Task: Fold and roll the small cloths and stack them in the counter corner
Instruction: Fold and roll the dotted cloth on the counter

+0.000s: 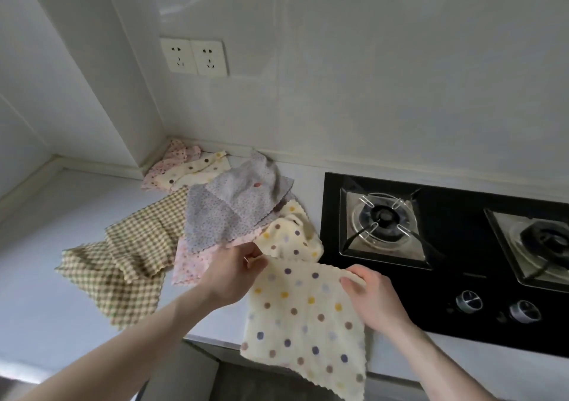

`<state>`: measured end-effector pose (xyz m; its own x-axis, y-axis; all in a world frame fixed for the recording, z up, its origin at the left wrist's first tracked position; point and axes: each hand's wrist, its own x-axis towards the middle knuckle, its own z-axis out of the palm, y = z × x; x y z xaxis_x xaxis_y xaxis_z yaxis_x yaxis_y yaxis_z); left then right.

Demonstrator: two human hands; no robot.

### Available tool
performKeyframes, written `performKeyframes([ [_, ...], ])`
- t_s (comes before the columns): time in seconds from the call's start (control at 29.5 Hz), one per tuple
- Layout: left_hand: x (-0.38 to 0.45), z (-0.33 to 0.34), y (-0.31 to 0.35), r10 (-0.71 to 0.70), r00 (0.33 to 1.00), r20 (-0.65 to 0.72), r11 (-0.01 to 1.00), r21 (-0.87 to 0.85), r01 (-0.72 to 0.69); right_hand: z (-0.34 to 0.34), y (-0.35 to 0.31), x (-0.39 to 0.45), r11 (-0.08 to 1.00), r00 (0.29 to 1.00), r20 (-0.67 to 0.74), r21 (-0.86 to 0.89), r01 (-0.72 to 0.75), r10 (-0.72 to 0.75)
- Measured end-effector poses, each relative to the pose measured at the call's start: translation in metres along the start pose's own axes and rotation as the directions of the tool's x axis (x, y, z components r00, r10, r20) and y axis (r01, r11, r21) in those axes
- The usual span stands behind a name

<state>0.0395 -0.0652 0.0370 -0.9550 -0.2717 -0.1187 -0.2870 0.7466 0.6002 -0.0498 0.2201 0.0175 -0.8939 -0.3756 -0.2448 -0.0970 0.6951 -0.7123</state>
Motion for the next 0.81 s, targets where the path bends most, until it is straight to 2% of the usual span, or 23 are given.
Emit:
performKeyframes([
  [0.1, 0.021, 0.050, -0.034, 0.033, 0.998, -0.062, 0.998, 0.047, -0.030, 0.023, 0.035, 0.025, 0.998, 0.999, -0.037, -0.058, 0.018, -0.020],
  [0.27, 0.026, 0.108, -0.066, 0.208, 0.947, -0.245, 0.975, 0.123, -0.183, 0.047, 0.065, 0.037, 0.981, 0.948, -0.256, -0.082, 0.175, -0.190],
  [0.37, 0.023, 0.116, -0.072, 0.253, 0.916, -0.312, 0.967, 0.110, -0.230, 0.052, 0.074, 0.036, 0.968, 0.924, -0.291, -0.036, 0.248, -0.248],
  [0.47, 0.018, 0.118, -0.074, 0.272, 0.906, -0.324, 0.962, 0.073, -0.262, 0.052, 0.081, 0.039, 0.957, 0.925, -0.292, 0.080, 0.279, -0.245],
  [0.64, 0.020, 0.121, -0.080, 0.268, 0.890, -0.370, 0.955, -0.022, -0.297, 0.056, 0.085, 0.044, 0.942, 0.896, -0.340, 0.068, 0.328, -0.287],
  [0.81, 0.021, 0.123, -0.086, 0.283, 0.802, -0.526, 0.947, 0.020, -0.321, 0.059, 0.091, 0.048, 0.951, 0.891, -0.378, 0.074, 0.300, -0.251],
])
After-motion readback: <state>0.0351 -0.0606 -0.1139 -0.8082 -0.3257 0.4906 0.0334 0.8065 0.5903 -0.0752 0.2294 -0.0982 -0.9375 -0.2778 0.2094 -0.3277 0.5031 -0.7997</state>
